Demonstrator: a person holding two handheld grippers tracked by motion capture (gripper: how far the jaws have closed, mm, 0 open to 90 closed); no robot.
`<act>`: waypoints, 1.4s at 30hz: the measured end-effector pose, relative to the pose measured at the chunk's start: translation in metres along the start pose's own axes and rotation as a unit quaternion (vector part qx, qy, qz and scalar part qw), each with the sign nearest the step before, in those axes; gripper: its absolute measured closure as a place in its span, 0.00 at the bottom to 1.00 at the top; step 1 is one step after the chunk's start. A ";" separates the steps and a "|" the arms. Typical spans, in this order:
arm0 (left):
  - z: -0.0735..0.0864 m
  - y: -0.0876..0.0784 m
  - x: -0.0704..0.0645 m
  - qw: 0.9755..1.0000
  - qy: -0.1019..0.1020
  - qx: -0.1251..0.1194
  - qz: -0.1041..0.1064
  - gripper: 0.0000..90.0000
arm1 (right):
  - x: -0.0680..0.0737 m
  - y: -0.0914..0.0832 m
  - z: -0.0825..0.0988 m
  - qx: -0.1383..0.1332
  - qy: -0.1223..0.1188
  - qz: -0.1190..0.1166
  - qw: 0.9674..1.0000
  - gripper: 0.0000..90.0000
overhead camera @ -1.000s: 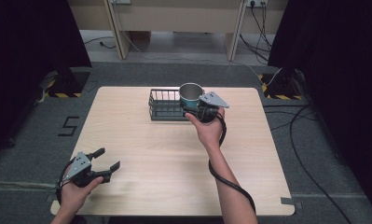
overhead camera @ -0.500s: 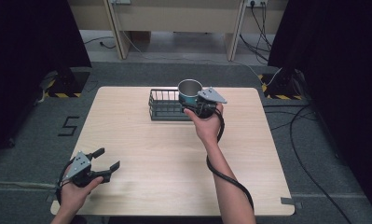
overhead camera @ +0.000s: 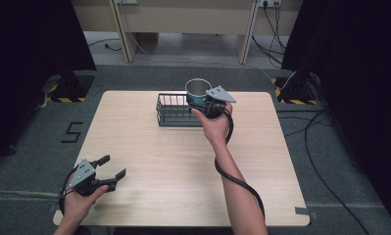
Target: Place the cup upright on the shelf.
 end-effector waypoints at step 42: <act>0.000 0.000 0.000 1.000 -0.003 -0.001 0.003 0.17 | -0.017 0.042 -0.004 0.017 0.030 0.020 0.999 0.18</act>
Point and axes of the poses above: each handheld gripper's, and its own axes: y roughly forward along the jaws, z roughly out of its underside, x roughly to its left, the point moved 3 cm from there along y, roughly forward along the jaws, and after that the axes turned 2 degrees about -z, right-handed, at the moved point
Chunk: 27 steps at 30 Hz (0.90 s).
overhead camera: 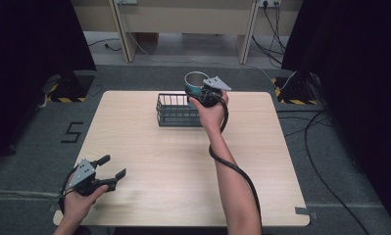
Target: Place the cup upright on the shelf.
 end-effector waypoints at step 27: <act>0.000 0.000 -0.001 1.000 -0.001 -0.002 0.002 0.17 | 0.003 0.031 0.033 0.073 -0.002 0.006 0.997 0.17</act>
Point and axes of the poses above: each handheld gripper's, and its own axes: y roughly forward along the jaws, z roughly out of its underside, x roughly to its left, the point moved 3 cm from there along y, roughly forward along the jaws, and after that the axes turned 2 degrees about -z, right-handed, at the moved point
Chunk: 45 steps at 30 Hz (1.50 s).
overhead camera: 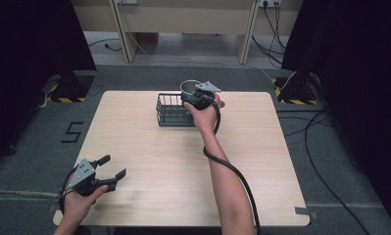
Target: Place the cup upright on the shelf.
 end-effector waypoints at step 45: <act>0.000 0.001 -0.001 1.000 0.002 0.001 0.001 0.17 | 0.005 -0.034 0.011 0.035 -0.004 -0.005 0.999 0.15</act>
Point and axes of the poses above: each handheld gripper's, and its own axes: y roughly forward along the jaws, z roughly out of its underside, x roughly to its left, the point moved 3 cm from there along y, roughly forward along the jaws, and after that the axes turned 2 degrees about -z, right-handed, at the moved point
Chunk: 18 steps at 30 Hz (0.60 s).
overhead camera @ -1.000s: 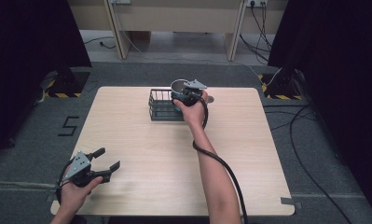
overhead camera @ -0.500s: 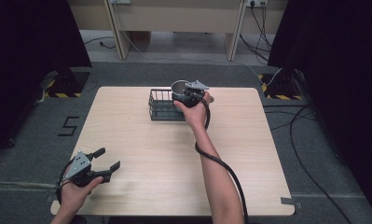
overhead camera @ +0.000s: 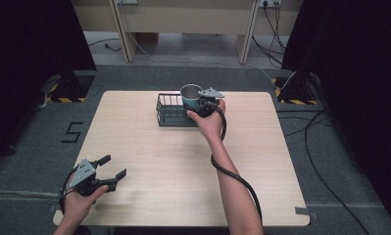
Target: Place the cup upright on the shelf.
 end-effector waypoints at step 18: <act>0.000 0.000 0.000 1.000 0.001 0.001 -0.001 0.17 | -0.002 -0.036 0.011 -0.004 -0.009 -0.006 1.000 0.16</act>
Point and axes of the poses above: each handheld gripper's, and its own axes: y roughly forward along the jaws, z roughly out of its underside, x roughly to its left, the point moved 3 cm from there along y, roughly forward along the jaws, and after that the axes turned 2 degrees about -z, right-handed, at the moved point
